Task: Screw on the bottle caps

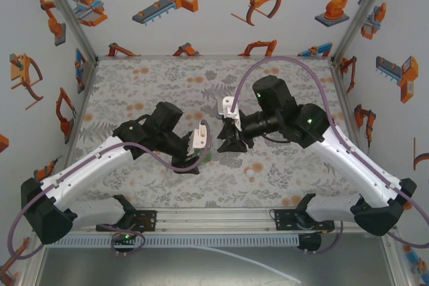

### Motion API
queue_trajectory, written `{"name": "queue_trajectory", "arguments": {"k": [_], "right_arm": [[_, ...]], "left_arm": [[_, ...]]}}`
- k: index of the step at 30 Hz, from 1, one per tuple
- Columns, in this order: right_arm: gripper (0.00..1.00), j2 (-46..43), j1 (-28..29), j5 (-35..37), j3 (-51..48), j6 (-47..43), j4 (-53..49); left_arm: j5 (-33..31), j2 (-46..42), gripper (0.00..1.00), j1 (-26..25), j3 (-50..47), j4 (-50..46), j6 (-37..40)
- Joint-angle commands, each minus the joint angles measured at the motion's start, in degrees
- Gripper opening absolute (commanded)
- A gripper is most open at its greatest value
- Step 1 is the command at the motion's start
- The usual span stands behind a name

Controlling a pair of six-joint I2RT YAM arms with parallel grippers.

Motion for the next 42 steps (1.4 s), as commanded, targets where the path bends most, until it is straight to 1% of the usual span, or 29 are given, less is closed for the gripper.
{"name": "queue_trajectory", "arguments": {"k": [1, 4, 7, 9, 13, 18, 20, 23, 25, 31, 35, 38, 40, 42], "right_arm": [[0.00, -0.11, 1.88, -4.86, -3.62, 5.36, 2.01], [0.00, -2.96, 1.89, -4.37, -8.64, 13.20, 9.65], [0.00, -5.94, 1.87, -2.06, -13.65, 21.88, 17.01], [0.00, -7.87, 1.88, 0.41, -16.96, 28.00, 21.58], [0.00, -10.69, 1.88, 5.92, -22.10, 38.24, 26.49], [0.00, -11.94, 1.86, 14.44, -25.17, 51.27, 27.79], [0.00, -12.42, 1.85, 19.53, -26.08, 58.50, 27.33], [0.00, -13.23, 1.84, 26.99, -25.95, 68.79, 22.95], [0.00, -13.52, 1.87, 30.09, -26.01, 75.35, 20.15], [0.00, -13.24, 1.87, 32.52, -27.76, 95.17, 14.08], [0.00, -14.65, 1.89, 33.94, -30.03, 104.90, 16.29], [0.00, -15.87, 1.86, 35.13, -31.74, 110.45, 18.53], [0.00, -16.12, 1.86, 34.47, -32.78, 112.88, 20.79], [0.00, -15.47, 1.86, 34.21, -31.90, 112.94, 21.30]], "left_arm": [[3.09, -0.36, 0.00, -0.41, 1.19, 6.91, -0.33], [3.11, -1.04, 0.00, -0.36, 0.13, 8.84, -0.70], [3.02, -1.34, 0.00, -0.33, -0.73, 10.43, -1.22], [3.02, -1.49, 0.00, -0.35, -1.29, 11.38, -1.52], [3.06, -1.85, 0.00, -0.37, -2.39, 13.58, -2.06], [2.72, -1.85, 0.00, -0.34, -2.92, 14.83, -2.11], [2.30, -1.92, 0.00, -0.38, -3.21, 15.45, -2.30], [1.29, -2.27, 0.00, -0.34, -4.13, 17.23, -3.07], [0.65, -2.55, 0.00, -0.36, -4.85, 19.22, -3.69], [-0.63, -2.64, 0.00, -0.39, -6.18, 24.08, -4.69], [-1.05, -2.57, 0.00, -0.39, -7.59, 27.25, -5.35], [-1.42, -1.82, 0.00, -0.38, -7.78, 28.16, -5.67], [-1.64, -1.49, 0.00, -0.38, -7.78, 28.00, -5.42], [-1.64, -1.27, 0.00, -0.39, -7.74, 27.36, -4.75]]}}
